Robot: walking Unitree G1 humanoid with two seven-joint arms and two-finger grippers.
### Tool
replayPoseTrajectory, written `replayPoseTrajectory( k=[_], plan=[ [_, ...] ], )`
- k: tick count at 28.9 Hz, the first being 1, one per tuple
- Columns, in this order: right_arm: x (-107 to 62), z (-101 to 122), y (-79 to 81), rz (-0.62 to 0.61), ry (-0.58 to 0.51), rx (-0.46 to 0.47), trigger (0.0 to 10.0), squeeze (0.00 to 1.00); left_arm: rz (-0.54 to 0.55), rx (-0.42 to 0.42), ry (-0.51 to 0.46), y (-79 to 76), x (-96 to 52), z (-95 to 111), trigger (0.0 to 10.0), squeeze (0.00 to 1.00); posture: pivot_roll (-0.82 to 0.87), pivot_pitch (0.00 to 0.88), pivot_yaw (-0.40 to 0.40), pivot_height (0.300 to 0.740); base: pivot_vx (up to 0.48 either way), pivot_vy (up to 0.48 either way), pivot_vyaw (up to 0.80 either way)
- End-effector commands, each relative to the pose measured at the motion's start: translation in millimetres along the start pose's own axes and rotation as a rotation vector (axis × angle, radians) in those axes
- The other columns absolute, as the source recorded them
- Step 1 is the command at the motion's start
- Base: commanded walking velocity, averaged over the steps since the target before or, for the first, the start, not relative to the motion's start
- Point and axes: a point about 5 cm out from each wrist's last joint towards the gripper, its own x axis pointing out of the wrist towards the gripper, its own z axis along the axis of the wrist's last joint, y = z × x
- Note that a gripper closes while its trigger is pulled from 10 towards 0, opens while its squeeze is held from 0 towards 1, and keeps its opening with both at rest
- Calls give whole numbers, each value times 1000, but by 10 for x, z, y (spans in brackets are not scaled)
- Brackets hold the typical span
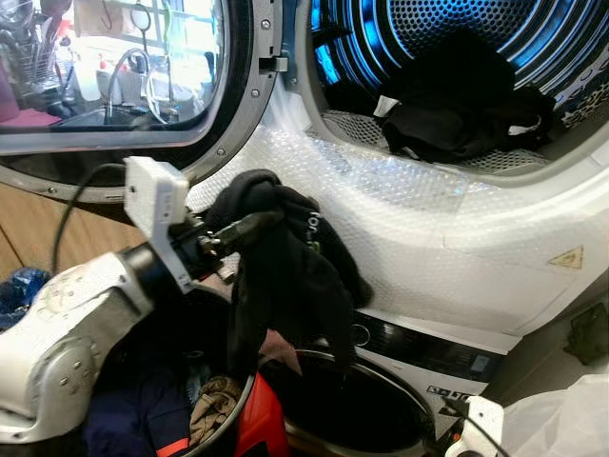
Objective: Clothes washing
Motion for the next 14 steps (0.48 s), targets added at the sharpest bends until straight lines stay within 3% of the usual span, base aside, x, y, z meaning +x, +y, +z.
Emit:
replayPoseTrajectory(
  k=[1, 3, 4, 5, 6, 7, 8, 10, 13, 14],
  plan=[
    [-16, 196, -53, 100, -89, 16, 10000, 0, -47, -5, -23, -63, 63, -10, 0, 0, 57, 0, -57, 740, 0, 0, 0],
    [-46, 245, -88, 171, -104, 2, 10000, 0, -55, -24, -17, -81, 66, -48, 0, 0, 50, 0, -61, 740, 0, 0, 0],
    [-77, 275, -112, 242, -110, -9, 10000, 106, -54, -24, -12, -80, 62, -63, 0, 0, 46, 0, -62, 740, 0, 0, 0],
    [-99, 293, -125, 291, -114, -16, 10000, 106, -54, -22, -9, -75, 61, -71, 0, 0, 45, 4, -61, 740, 0, 0, 0],
    [-134, 328, -146, 356, -120, -29, 10000, 447, -45, -22, -8, -58, 55, -76, 0, 0, 44, 6, -61, 740, 0, 0, 0],
    [-175, 366, -163, 435, -121, -35, 10000, 875, -38, -20, -3, -43, 48, -80, 0, 0, 44, 6, -61, 740, 0, 0, 0],
    [-223, 413, -171, 517, -127, -51, 10000, 1000, -34, -18, 2, -30, 40, -83, 0, 0, 39, 12, -61, 740, 0, 0, 0],
    [-337, 527, -156, 688, -136, -97, 10000, 1000, -31, -13, 23, -8, 8, -96, 0, 0, 30, 19, -56, 740, 0, 0, 0],
    [-404, 583, -133, 773, -135, -125, 10000, 1000, -22, -11, 35, 6, -13, -112, 0, 0, 28, 21, -56, 740, 0, 0, 0],
    [-497, 738, -77, 882, -158, -173, 10000, 1000, -15, -8, 64, 24, -48, -156, 0, 0, 27, 26, -56, 740, 0, 0, 0]
  ],
)
